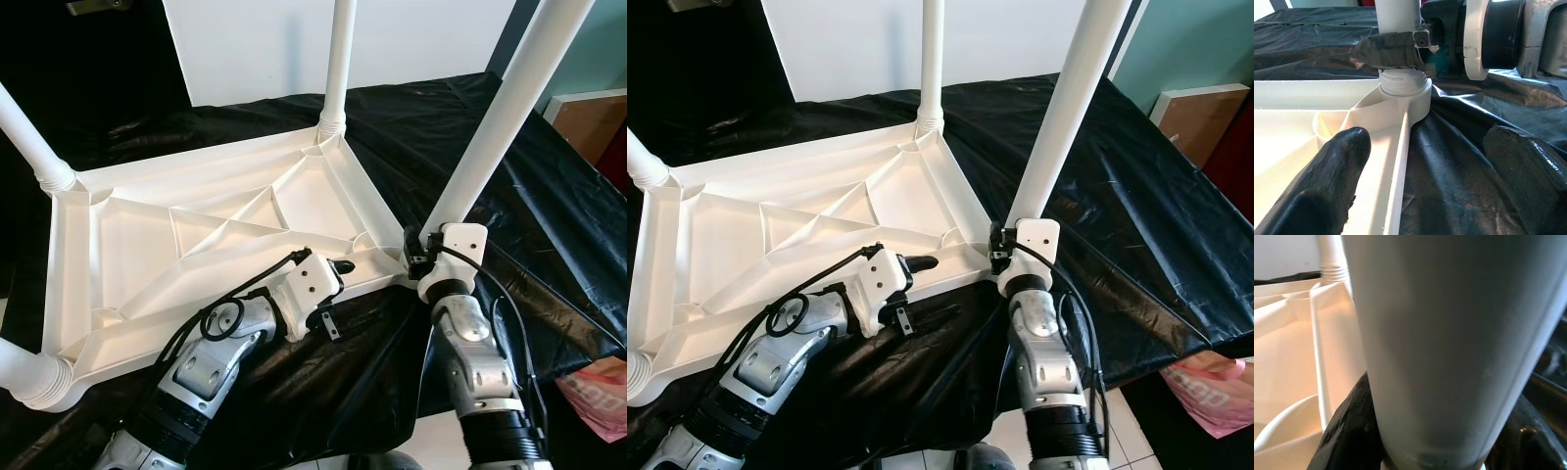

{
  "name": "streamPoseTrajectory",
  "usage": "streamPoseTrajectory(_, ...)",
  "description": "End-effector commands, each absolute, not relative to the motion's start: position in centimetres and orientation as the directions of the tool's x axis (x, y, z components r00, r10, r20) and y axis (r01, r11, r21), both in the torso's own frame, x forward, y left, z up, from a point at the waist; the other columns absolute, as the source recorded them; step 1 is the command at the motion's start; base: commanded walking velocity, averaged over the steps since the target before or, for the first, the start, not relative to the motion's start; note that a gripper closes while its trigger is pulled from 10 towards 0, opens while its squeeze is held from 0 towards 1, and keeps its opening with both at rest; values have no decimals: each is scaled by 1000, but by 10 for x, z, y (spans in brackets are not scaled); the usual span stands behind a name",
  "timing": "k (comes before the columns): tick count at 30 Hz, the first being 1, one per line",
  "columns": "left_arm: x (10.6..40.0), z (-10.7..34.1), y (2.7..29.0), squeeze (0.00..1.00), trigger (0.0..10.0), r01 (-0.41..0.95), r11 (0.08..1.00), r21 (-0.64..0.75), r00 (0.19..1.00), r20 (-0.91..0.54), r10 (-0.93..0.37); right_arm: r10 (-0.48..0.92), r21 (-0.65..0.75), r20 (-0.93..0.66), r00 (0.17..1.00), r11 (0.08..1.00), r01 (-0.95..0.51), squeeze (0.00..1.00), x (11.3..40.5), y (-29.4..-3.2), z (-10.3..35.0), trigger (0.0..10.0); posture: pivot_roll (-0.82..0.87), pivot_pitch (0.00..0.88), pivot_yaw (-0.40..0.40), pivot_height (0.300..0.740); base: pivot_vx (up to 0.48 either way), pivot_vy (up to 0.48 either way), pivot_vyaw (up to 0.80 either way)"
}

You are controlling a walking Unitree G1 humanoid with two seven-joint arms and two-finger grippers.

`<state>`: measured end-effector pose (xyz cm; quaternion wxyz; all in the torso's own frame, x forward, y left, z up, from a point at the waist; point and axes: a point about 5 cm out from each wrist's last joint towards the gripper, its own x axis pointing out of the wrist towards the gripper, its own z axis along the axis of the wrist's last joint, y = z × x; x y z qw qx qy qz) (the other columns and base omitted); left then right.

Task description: Building children table

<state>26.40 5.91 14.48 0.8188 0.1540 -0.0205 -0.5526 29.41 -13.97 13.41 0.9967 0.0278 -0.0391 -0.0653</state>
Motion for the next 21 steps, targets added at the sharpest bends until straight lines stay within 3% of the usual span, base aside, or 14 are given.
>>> streamPoseTrajectory(1,260,138,58,0,10000,919,292,266,342,-165,-925,-221,41,-40,974,974,223,0,287,-148,111,10000,-7,117,-53,740,0,0,0)
streamPoseTrajectory(15,261,137,57,0,10000,917,284,279,338,-172,-925,-225,55,11,974,973,224,0,286,-144,122,10000,-16,106,-49,740,0,0,0)
streamPoseTrajectory(19,271,143,66,0,10000,898,319,304,379,-165,-911,-218,32,29,975,976,217,0,287,-146,126,10000,-17,108,-52,740,0,0,0)
streamPoseTrajectory(20,272,144,67,0,10000,896,322,306,383,-164,-909,-215,28,32,976,977,214,525,287,-146,127,10000,-17,109,-51,740,0,0,0)
streamPoseTrajectory(21,272,144,67,0,10000,896,322,306,383,-164,-909,-215,28,32,976,977,214,525,287,-146,127,10000,-17,109,-51,740,0,0,0)
